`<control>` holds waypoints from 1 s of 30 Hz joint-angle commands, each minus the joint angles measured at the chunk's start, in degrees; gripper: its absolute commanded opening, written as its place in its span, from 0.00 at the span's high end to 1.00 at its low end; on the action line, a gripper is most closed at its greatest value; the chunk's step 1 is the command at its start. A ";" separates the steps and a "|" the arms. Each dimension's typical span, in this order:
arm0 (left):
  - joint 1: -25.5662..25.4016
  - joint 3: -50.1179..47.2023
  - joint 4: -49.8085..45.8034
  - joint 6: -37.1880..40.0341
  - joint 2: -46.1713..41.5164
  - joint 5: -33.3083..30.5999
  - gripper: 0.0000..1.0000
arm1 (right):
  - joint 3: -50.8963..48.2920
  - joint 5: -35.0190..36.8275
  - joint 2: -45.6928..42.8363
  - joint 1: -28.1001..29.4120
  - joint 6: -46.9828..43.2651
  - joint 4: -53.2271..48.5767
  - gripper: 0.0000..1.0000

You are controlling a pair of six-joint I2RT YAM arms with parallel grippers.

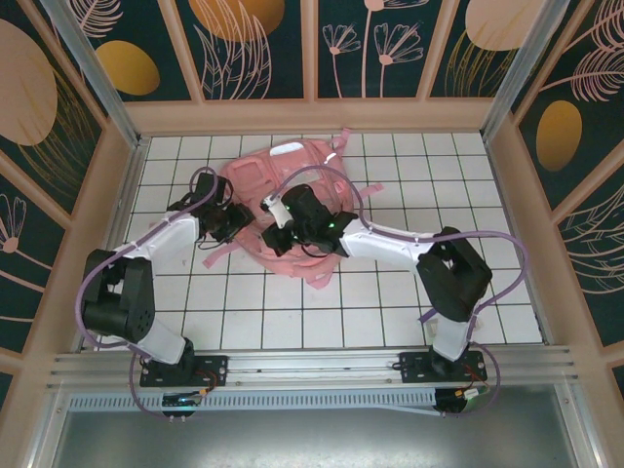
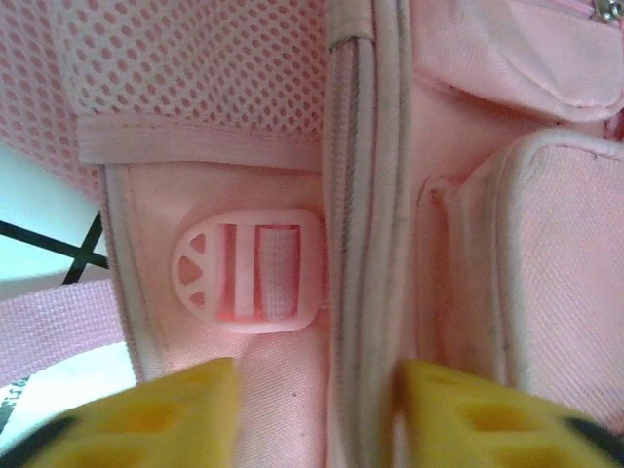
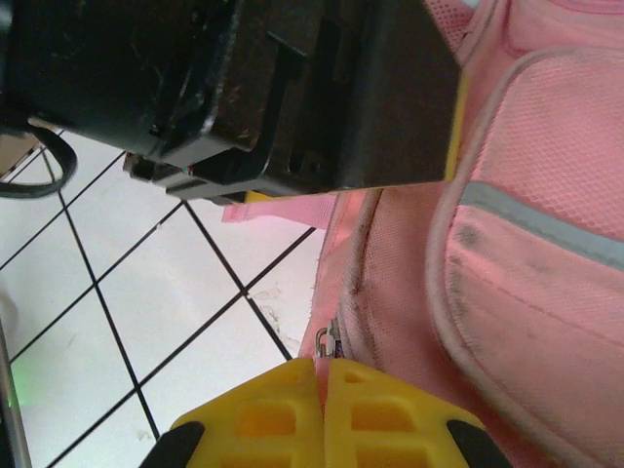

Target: Pack the student bag

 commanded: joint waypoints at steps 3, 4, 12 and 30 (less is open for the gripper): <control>0.06 2.87 0.87 1.40 1.62 -7.10 1.00 | -3.10 5.32 -4.59 2.23 3.46 3.34 1.00; 0.11 4.09 0.74 3.08 2.08 -7.15 1.00 | -5.94 7.69 -5.97 2.27 4.06 3.67 1.00; 3.98 11.08 -5.70 12.57 6.99 -3.14 1.00 | -21.70 22.31 -15.66 -0.32 9.99 3.13 1.00; 8.65 28.13 -11.81 29.41 18.54 -2.70 0.92 | -23.53 11.30 -19.50 -7.75 -3.19 6.79 1.00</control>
